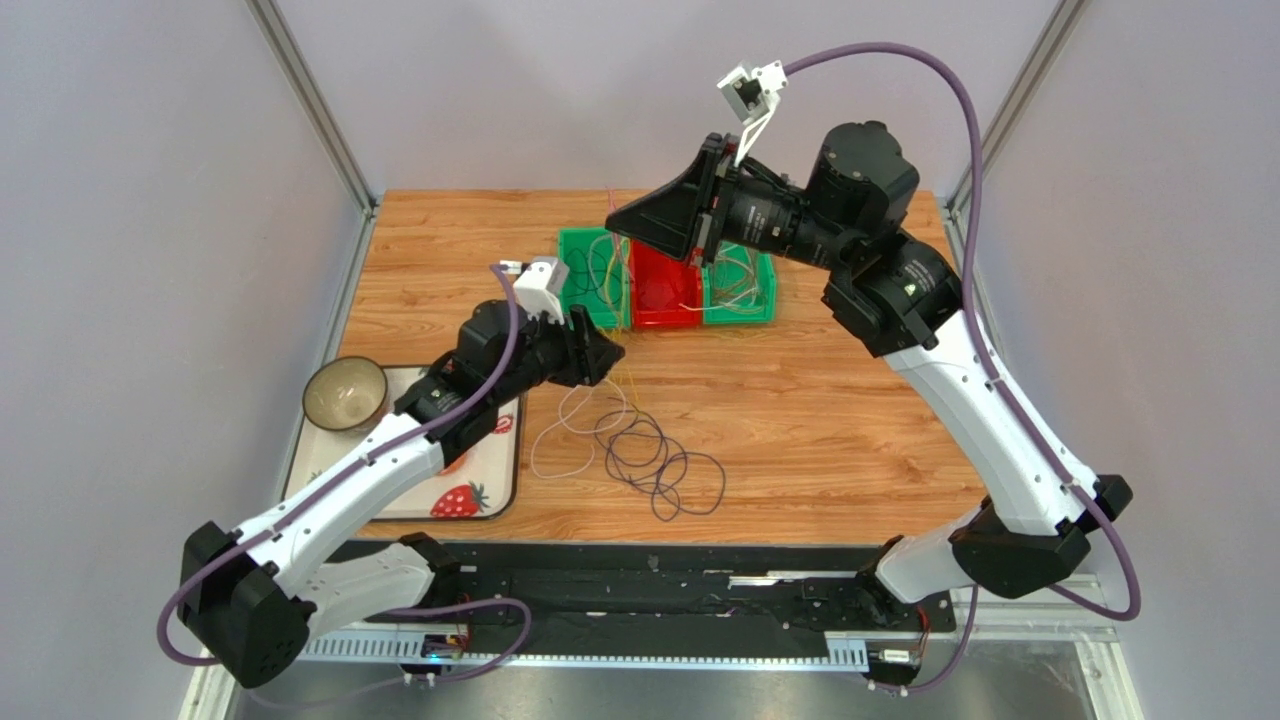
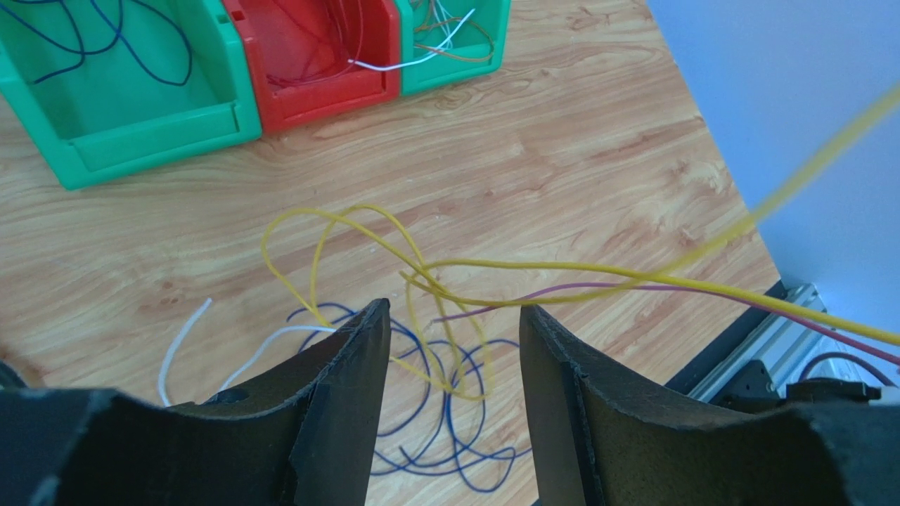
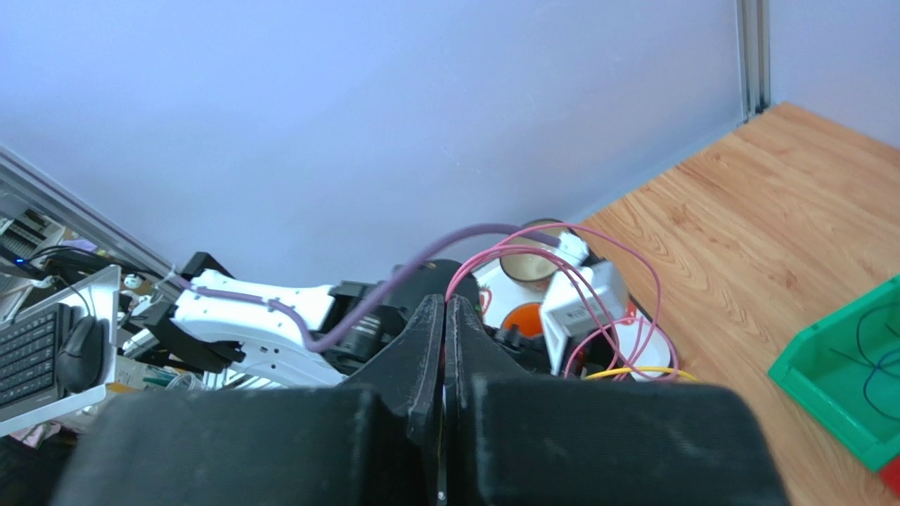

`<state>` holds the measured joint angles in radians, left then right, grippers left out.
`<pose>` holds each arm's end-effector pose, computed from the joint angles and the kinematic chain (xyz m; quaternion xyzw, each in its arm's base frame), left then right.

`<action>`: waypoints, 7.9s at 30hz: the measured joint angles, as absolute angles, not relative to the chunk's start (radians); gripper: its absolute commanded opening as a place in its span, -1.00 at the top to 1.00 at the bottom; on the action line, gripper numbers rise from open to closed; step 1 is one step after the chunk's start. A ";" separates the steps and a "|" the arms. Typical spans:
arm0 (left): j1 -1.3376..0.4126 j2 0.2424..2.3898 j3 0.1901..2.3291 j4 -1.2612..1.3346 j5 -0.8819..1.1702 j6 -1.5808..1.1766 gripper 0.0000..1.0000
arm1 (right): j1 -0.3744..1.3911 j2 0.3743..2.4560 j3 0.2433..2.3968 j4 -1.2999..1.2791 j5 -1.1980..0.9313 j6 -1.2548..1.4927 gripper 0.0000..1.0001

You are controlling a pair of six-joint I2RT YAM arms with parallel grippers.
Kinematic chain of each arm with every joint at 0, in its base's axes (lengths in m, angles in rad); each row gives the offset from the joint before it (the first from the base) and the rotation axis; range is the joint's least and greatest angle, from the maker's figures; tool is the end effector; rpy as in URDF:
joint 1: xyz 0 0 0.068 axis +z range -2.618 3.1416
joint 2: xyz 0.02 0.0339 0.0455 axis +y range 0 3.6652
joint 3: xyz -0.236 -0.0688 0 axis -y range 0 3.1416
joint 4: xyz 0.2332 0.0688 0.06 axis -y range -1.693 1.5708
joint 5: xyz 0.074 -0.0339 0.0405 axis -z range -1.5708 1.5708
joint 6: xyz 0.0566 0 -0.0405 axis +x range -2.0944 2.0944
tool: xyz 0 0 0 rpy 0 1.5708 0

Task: Untangle the cables
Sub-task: Untie the cable, then place the cable in the bin, then move the bin to the center of the board.

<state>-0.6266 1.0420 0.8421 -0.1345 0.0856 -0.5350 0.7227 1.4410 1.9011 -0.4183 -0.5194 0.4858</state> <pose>0.2115 -0.1591 0.2870 0.0620 0.8122 -0.3469 0.4650 0.2025 0.2160 0.5100 -0.2631 0.6424 0.5426 0.4730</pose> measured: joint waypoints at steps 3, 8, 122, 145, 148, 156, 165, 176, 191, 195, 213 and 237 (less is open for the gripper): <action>-0.627 1.085 0.822 -0.073 0.089 -0.546 0.26 | 0.722 1.434 1.918 -0.386 -0.527 0.501 1.00; -0.627 1.184 0.782 0.008 0.099 -0.563 0.75 | 0.722 1.404 1.918 -0.338 -0.524 0.515 1.00; -0.619 0.543 0.980 -1.020 -0.465 -0.488 0.04 | 0.270 2.106 1.912 -0.412 -0.262 0.496 1.00; -0.606 0.543 0.980 -1.019 -0.461 -0.488 0.06 | 0.225 2.225 1.867 -0.409 -0.383 0.533 1.00; -0.606 0.543 0.980 -1.019 -0.461 -0.488 0.06 | 0.208 2.225 1.868 -0.426 -0.372 0.525 1.00; -0.600 0.543 0.980 -1.019 -0.456 -0.488 0.07 | 0.192 2.255 1.926 -0.485 -0.375 0.512 0.37; -0.599 0.543 0.980 -1.017 -0.454 -0.488 0.07 | 0.212 2.230 1.987 -0.559 -0.403 0.488 0.00; -0.599 0.540 0.979 -1.012 -0.454 -0.488 0.07 | 0.184 2.026 1.894 -0.593 -0.202 0.498 0.13; -0.599 0.538 0.979 -1.012 -0.455 -0.488 0.07 | 0.043 2.113 1.847 -0.640 -0.103 0.573 0.18; -0.598 0.538 0.979 -1.012 -0.455 -0.488 0.07 | 0.045 2.154 1.849 -0.641 -0.110 0.576 0.23; -0.597 0.538 0.979 -1.012 -0.455 -0.488 0.07 | 0.045 2.194 1.866 -0.619 -0.157 0.585 0.99; -0.594 0.540 0.979 -1.012 -0.455 -0.488 0.07 | 0.213 2.142 1.881 -0.622 -0.185 0.595 1.00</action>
